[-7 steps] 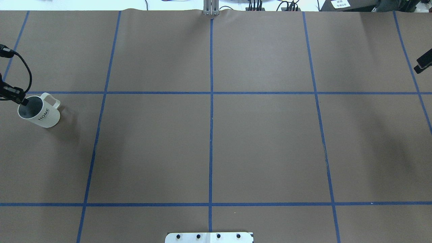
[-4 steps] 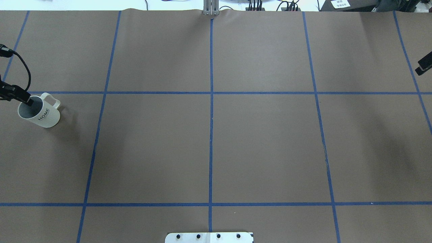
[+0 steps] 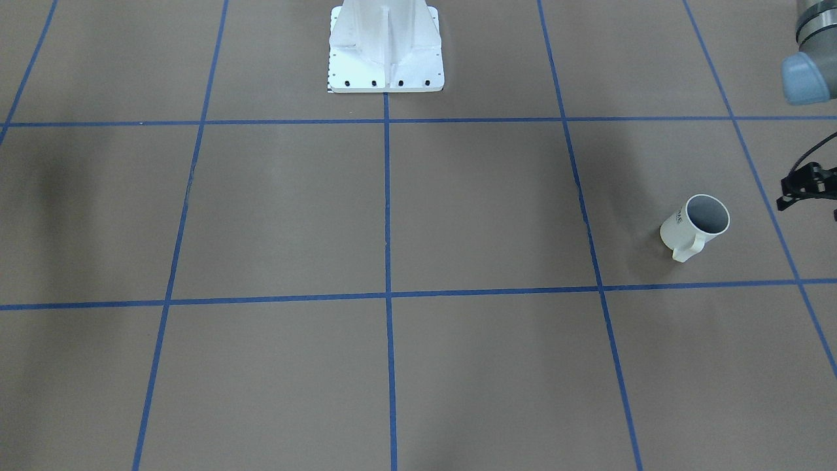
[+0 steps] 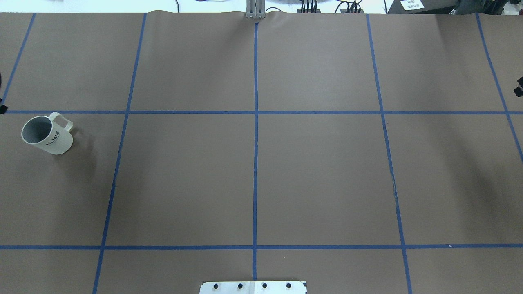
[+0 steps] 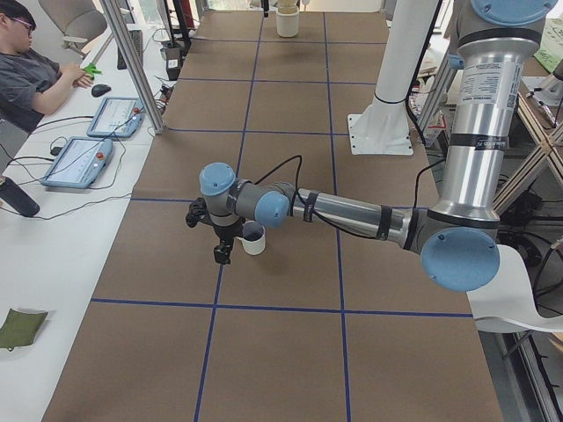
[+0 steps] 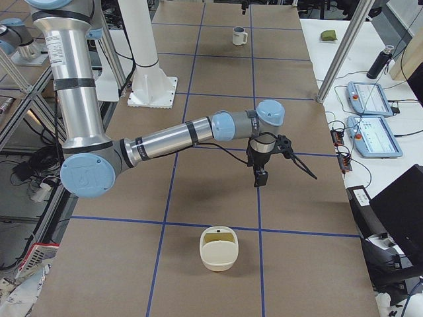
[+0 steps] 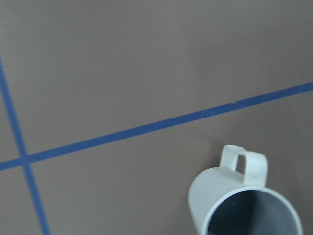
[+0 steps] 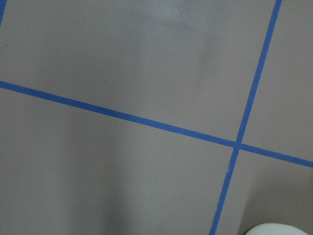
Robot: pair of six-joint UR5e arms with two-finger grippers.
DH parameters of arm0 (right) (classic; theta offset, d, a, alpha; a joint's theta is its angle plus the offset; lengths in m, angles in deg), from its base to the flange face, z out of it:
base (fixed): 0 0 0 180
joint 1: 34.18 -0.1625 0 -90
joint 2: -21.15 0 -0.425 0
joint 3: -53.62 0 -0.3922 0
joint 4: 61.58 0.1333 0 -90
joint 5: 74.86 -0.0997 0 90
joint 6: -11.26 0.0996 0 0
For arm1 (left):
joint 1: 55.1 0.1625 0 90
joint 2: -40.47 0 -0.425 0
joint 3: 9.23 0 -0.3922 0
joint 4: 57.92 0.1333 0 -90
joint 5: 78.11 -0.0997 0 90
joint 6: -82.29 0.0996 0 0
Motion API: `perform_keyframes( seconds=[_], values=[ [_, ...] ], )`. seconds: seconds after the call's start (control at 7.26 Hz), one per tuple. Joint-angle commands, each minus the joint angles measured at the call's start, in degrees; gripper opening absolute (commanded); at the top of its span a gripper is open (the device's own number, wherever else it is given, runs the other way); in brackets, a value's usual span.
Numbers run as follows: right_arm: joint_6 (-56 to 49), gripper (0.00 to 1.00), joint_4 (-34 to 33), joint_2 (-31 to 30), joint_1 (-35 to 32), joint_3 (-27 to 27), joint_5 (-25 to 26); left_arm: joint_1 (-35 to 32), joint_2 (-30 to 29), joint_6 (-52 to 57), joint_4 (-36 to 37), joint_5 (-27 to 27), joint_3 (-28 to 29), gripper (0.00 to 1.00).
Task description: Left arm hands cup to right arm to dump lemon
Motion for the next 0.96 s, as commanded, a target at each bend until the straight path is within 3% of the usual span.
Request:
perform_keyframes(
  seconds=[0.0,0.28,0.83],
  values=[
    [-0.7,1.0,-0.1,-1.8,-1.9,-0.2,0.1,-8.3,0.2,11.8,10.7,0.0,-0.2,1.0],
    [0.1,1.0,0.0,-3.9,-3.3,-0.1,0.1,-13.1,2.4,16.5,13.2,0.1,-0.2,1.0],
    [-0.4,1.0,1.8,-8.1,-4.6,1.2,0.1,-16.1,2.5,12.5,11.3,-0.2,-0.4,1.0]
  ],
)
